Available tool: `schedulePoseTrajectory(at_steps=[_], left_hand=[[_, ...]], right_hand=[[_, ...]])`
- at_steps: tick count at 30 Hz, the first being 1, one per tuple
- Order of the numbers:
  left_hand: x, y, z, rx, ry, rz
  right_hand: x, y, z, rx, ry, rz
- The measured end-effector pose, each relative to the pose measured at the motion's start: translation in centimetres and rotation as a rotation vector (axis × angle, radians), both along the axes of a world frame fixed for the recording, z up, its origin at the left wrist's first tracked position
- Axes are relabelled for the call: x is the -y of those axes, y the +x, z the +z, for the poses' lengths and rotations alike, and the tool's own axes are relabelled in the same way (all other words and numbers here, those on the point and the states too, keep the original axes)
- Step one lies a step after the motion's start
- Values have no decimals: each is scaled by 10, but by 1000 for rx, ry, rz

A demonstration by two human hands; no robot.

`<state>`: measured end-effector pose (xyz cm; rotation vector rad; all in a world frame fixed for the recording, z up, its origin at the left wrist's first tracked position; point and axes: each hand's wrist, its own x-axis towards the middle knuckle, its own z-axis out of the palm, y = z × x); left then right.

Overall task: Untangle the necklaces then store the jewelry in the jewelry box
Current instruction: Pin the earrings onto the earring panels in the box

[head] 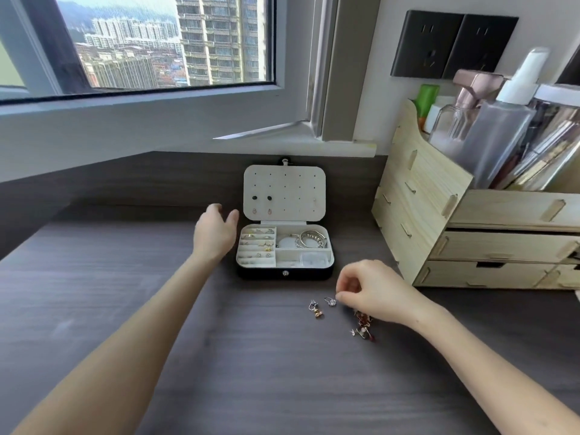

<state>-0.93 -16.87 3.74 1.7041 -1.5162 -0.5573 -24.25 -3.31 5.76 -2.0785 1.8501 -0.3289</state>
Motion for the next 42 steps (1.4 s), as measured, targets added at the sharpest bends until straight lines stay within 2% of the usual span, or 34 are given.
schedulePoseTrajectory(at_steps=[7,16,21,24,29,32,34,37,42], left_hand=[[24,-15,-3,-370,19,-73],[-3,22,-9,-434,-75,-36],[-45,75,-7,-408,-81,41],[-84,101,-7,-387,-32,36],[-157,101,-1,-402,39,-7],[-187,85,-4,-413,70,-51],[-197,75,-9,-390,86,-67],[-203,66,-13,-303,89,-89],[-203,65,-10,-161,102,-101]], right_hand=[[-1,6,-1,-49,28,42],[-7,5,2,-47,-51,-5],[-17,14,8,52,-136,2],[-24,32,12,177,-190,36],[-31,81,23,310,-443,128],[-27,109,24,277,-594,137],[-23,118,21,209,-622,93],[-17,118,16,85,-548,28],[-13,111,19,-1,-441,-56]])
